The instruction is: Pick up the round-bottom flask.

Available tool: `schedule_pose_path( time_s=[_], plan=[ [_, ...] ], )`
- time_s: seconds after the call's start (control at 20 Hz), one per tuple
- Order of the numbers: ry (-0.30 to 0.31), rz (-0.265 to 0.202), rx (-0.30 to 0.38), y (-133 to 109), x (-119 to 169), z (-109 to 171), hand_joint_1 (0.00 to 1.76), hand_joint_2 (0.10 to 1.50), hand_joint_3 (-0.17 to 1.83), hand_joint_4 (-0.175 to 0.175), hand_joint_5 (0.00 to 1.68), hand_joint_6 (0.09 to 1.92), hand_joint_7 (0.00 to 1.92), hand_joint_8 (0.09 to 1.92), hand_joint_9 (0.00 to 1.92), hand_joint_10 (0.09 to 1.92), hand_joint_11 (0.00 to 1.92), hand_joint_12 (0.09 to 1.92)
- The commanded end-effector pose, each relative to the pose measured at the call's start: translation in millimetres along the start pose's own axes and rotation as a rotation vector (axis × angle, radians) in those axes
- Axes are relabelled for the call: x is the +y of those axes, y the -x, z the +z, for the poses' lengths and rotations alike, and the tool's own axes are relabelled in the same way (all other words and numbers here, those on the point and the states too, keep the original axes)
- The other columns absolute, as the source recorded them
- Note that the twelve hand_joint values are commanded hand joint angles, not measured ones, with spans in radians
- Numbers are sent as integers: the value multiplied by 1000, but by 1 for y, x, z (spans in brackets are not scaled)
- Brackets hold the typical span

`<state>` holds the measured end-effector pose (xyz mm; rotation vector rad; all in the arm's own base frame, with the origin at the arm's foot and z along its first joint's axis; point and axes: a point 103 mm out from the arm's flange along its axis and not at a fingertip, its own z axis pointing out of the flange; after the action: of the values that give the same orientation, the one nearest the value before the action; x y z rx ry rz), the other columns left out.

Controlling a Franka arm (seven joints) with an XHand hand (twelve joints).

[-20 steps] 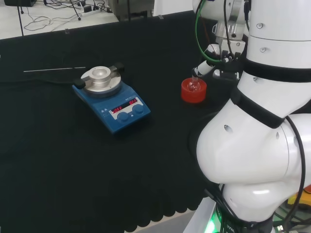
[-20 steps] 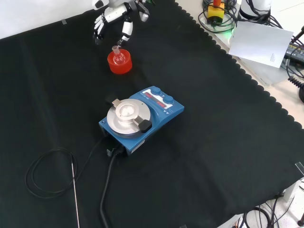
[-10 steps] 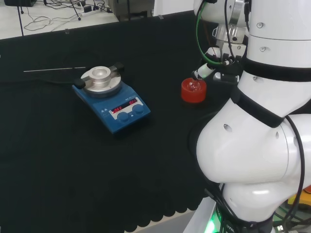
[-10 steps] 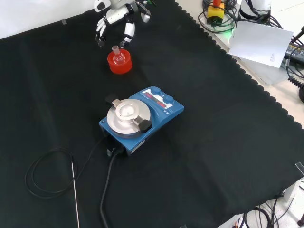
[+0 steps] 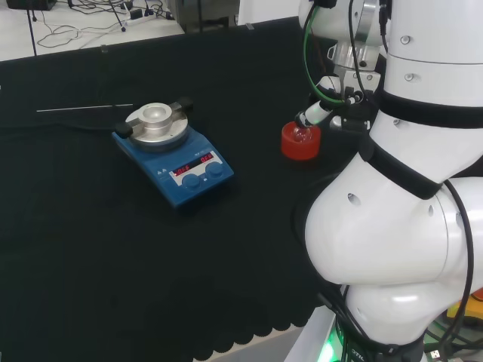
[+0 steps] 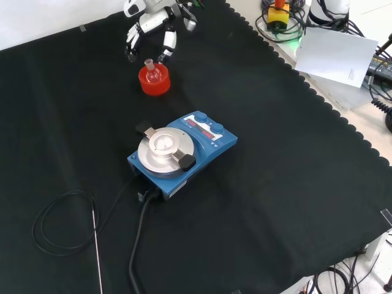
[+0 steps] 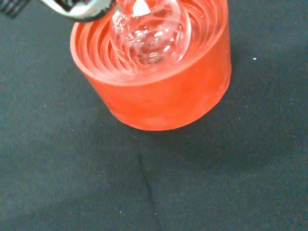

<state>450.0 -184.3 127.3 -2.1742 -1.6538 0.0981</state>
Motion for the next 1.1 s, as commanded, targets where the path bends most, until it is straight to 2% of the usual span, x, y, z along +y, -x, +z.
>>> schedule_pose_path(
  time_s=[0.05,0.5,0.6,0.9,1.1],
  plan=[
    [13,-8,-16,-5,4,8,853,636,554,-47,539,255,284,710,519,685,272,1370],
    [32,0,-19,-9,12,14,950,582,590,-44,521,275,318,720,556,670,301,1353],
    [45,4,-29,-17,11,16,961,575,606,-44,530,295,324,721,560,665,305,1349],
    [84,10,-19,-8,12,13,987,567,650,-45,605,587,354,721,595,644,340,1334],
    [96,9,-13,-9,13,10,998,575,654,-48,694,696,382,729,618,644,366,1333]
  ],
)
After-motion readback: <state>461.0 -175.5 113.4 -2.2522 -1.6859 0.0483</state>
